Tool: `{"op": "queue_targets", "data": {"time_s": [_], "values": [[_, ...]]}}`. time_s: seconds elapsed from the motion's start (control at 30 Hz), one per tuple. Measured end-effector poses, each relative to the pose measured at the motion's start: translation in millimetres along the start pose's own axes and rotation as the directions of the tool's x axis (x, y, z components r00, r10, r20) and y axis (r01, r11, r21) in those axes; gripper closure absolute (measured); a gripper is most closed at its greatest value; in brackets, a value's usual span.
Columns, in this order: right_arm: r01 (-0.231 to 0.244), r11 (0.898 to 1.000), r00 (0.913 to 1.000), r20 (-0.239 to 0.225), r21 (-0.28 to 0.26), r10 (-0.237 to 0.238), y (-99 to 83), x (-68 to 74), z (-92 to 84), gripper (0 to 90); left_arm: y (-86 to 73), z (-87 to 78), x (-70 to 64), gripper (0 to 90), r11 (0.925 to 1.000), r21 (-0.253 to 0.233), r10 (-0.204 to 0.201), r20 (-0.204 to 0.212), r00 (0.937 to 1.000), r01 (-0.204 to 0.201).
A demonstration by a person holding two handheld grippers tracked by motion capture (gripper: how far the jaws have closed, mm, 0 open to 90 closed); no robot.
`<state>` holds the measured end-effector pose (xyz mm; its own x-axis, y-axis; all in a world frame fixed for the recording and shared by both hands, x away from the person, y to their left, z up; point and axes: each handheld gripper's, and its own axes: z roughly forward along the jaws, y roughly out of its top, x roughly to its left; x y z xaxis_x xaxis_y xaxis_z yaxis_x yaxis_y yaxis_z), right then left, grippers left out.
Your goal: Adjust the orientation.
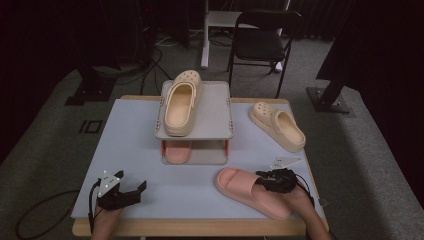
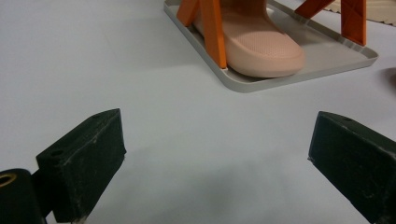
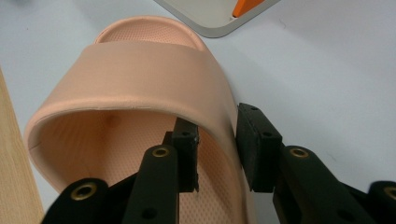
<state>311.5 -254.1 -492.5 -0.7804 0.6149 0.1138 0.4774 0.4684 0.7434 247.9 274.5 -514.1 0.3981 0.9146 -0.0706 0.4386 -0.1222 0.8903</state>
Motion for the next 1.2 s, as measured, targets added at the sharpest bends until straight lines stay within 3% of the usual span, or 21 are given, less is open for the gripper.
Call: {"op": "queue_targets", "data": {"time_s": [0.27, 0.73, 1.2], "values": [[0.023, 1.000, 0.9996, -0.015, -0.011, -0.023, 3.7, 4.9, 0.3, 73.5, 0.1, 0.3, 0.7, 3.6, 1.0000, 0.001, -0.003, -0.002, 1.0000, 0.003], [0.023, 0.993, 0.9996, 0.019, -0.117, -0.021, 30.4, 20.9, 4.8, 75.8, 1.5, -1.4, 0.9, 3.5, 0.9999, -0.011, -0.003, -0.001, 1.0000, 0.003], [-0.049, 0.992, 0.9965, 0.061, -0.115, 0.056, 42.7, 36.6, 25.9, 76.3, 8.1, 6.1, -3.0, 3.6, 0.9997, -0.021, 0.008, 0.030, 0.9995, -0.008]]}}
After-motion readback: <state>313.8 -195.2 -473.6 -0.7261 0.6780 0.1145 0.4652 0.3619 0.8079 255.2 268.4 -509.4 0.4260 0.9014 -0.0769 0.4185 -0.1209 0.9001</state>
